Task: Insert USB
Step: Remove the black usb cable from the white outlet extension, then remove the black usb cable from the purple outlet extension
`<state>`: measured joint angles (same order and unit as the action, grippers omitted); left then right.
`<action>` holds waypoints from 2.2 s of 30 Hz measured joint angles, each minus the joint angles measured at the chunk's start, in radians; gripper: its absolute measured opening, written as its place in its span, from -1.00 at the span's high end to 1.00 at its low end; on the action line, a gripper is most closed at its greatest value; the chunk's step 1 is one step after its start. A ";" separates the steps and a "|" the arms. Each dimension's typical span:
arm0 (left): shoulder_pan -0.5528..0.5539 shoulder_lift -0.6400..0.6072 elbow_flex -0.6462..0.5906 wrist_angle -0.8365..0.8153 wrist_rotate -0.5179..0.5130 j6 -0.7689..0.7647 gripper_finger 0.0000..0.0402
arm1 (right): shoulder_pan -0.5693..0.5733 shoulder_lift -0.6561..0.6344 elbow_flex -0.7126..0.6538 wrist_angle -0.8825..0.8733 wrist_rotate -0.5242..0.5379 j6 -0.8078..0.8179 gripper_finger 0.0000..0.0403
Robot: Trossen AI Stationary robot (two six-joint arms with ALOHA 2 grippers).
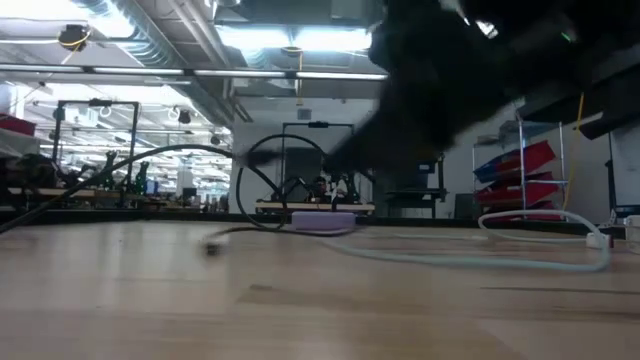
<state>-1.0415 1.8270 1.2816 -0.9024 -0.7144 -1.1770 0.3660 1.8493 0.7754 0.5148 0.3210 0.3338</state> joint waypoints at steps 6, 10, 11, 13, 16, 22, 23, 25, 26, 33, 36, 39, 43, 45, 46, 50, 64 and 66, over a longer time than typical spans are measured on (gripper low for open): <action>0.170 -0.106 -0.151 0.406 -0.009 0.407 -0.68 | 0.000 -0.069 -0.074 0.024 -0.015 -0.010 0.41; 0.219 -0.189 -0.268 0.582 -0.125 0.591 -0.68 | 0.000 -0.167 -0.132 0.042 -0.106 -0.121 -0.13; 0.232 -0.215 -0.307 0.623 -0.148 0.621 -0.68 | -0.002 -0.207 -0.163 0.074 -0.088 -0.145 -0.24; 0.270 -0.282 -0.393 0.734 -0.137 0.677 -0.68 | -0.029 -0.282 -0.223 0.133 -0.052 -0.189 -0.38; 0.377 -0.367 -0.542 0.938 -0.077 0.787 -0.68 | -0.129 -0.390 -0.286 0.109 0.000 -0.214 -0.43; 0.715 -0.436 -0.690 1.260 0.114 1.065 -0.67 | -0.325 -0.375 -0.241 0.055 -0.152 -0.251 -0.27; 0.783 -0.434 -0.690 1.281 0.199 1.100 -0.67 | -0.359 -0.368 -0.222 0.038 -0.181 -0.281 -0.24; 0.924 -0.421 -0.680 1.297 0.384 1.139 -0.67 | -0.450 -0.345 -0.181 0.012 -0.249 -0.317 -0.21; 0.985 -0.414 -0.672 1.304 0.448 1.162 -0.67 | -0.498 -0.334 -0.159 0.016 -0.309 -0.328 -0.20; 1.345 -0.367 -0.652 1.368 0.720 1.261 -0.67 | -0.840 -0.244 -0.056 -0.057 -0.686 -0.367 -0.33; 1.425 -0.297 -0.605 1.366 0.759 1.314 -0.67 | -0.888 -0.168 0.029 -0.123 -0.782 -0.415 -0.41; 1.480 -0.184 -0.488 1.299 0.890 1.316 -0.67 | -0.888 -0.047 0.175 -0.258 -0.818 -0.477 -0.42; 1.489 -0.012 -0.323 1.146 0.909 1.361 -0.67 | -0.898 0.074 0.362 -0.488 -0.887 -0.548 -0.37; 1.489 0.039 -0.278 1.127 0.918 1.375 -0.67 | -0.899 0.102 0.398 -0.537 -0.909 -0.586 -0.33; 1.488 0.056 -0.274 1.127 0.916 1.378 -0.67 | -0.899 0.105 0.403 -0.542 -0.916 -0.609 -0.31; 1.495 0.066 -0.280 1.120 0.923 1.434 -0.67 | -0.897 0.106 0.394 -0.590 -0.907 -0.702 -0.20; 1.517 0.073 -0.295 1.144 0.856 1.501 -0.67 | -0.945 0.108 0.355 -0.604 -0.838 -0.816 -0.09; 1.517 0.077 -0.295 1.146 0.853 1.505 -0.67 | -0.943 0.108 0.355 -0.590 -0.847 -0.818 -0.07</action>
<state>0.4759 1.9036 0.9863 0.2431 0.1390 0.3278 -0.5772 1.9568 1.1301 -0.0756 -0.5258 -0.4843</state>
